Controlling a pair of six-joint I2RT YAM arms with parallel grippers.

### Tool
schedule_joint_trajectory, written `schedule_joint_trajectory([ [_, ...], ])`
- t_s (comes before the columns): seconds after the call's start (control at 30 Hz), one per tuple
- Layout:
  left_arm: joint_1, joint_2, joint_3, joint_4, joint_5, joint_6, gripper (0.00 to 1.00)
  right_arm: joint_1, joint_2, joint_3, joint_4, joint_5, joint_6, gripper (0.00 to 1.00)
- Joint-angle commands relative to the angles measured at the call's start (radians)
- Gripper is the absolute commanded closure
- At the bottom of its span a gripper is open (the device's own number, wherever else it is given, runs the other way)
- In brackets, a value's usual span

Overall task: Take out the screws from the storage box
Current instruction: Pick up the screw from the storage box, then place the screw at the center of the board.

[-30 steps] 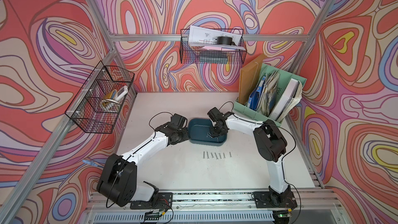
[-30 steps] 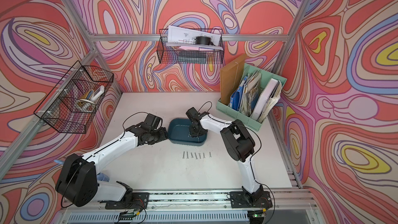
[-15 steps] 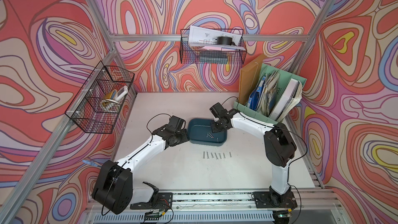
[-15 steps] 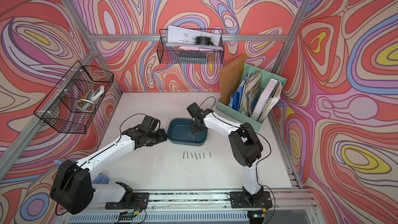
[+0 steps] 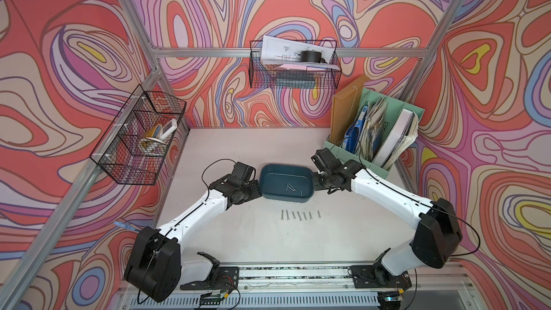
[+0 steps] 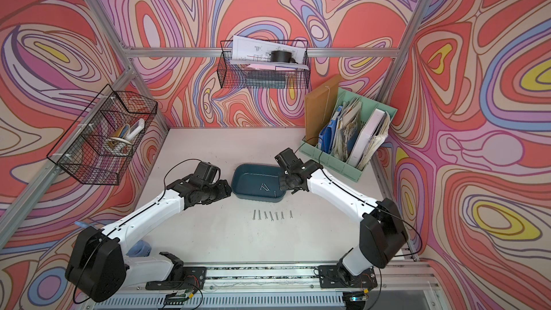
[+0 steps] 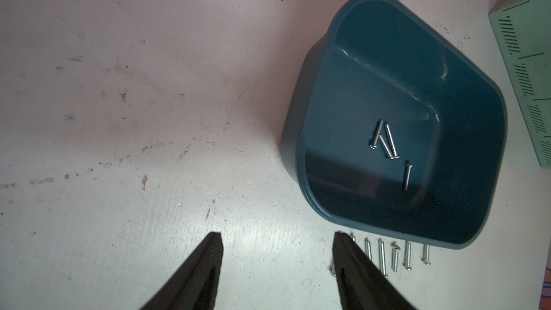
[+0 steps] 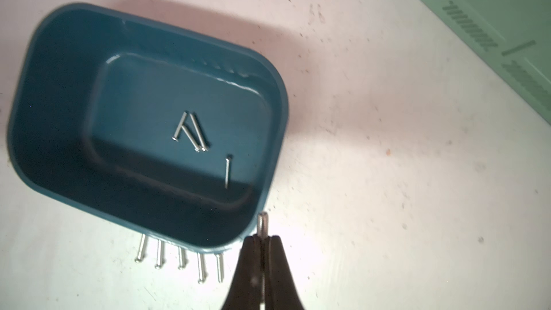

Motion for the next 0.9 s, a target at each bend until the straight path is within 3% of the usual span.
schedule_joint_trajectory([
  [0.0, 0.004, -0.023, -0.022, 0.006, 0.023, 0.001, 0.36, -0.004, -0.060, -0.113, -0.036, 0.040, 0.066, 0.95],
  [0.17, 0.005, -0.035, -0.042, 0.018, 0.035, -0.011, 0.36, -0.004, -0.049, -0.247, 0.076, 0.000, 0.098, 0.94],
  [0.4, 0.005, -0.056, -0.059, 0.014, 0.029, -0.021, 0.36, -0.004, 0.035, -0.318, 0.208, -0.069, 0.117, 0.93],
  [0.87, 0.004, -0.051, -0.061, 0.012, 0.023, -0.023, 0.36, -0.004, 0.095, -0.361, 0.230, -0.085, 0.143, 0.81],
])
